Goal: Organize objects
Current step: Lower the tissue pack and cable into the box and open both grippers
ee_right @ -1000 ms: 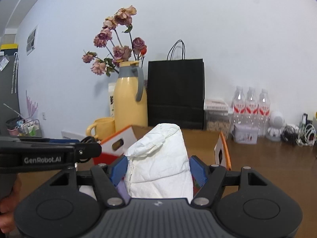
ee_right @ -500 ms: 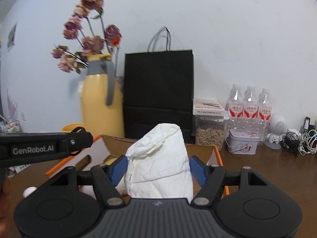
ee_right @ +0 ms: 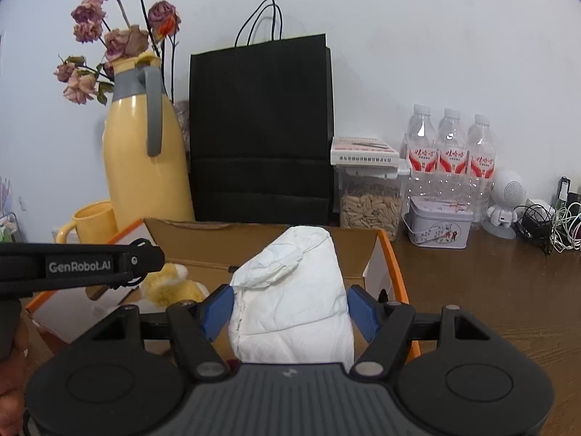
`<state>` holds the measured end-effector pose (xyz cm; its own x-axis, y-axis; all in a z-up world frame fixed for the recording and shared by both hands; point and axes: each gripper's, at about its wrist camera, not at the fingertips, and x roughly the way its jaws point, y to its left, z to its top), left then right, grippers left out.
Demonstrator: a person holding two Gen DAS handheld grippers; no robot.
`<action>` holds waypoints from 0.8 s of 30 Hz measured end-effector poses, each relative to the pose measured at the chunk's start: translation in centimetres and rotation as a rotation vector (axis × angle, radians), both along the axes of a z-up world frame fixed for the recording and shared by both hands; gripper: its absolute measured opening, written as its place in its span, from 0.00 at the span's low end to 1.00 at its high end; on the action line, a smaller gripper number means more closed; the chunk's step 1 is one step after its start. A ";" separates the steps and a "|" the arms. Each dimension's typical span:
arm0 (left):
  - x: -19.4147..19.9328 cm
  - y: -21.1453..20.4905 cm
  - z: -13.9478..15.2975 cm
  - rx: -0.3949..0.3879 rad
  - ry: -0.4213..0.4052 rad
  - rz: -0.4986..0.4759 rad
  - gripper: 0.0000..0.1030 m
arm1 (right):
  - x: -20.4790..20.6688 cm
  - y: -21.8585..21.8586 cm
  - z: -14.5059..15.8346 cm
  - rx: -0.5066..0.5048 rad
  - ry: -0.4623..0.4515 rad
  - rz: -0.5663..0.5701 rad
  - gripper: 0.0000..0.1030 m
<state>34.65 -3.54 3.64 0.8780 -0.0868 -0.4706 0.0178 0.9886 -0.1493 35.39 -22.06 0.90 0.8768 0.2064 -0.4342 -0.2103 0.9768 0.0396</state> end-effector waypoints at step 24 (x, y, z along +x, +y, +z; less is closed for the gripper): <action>-1.3 -0.2 0.8 0.044 -0.080 0.046 1.00 | -0.2 -0.4 0.7 0.008 -0.012 -0.027 1.00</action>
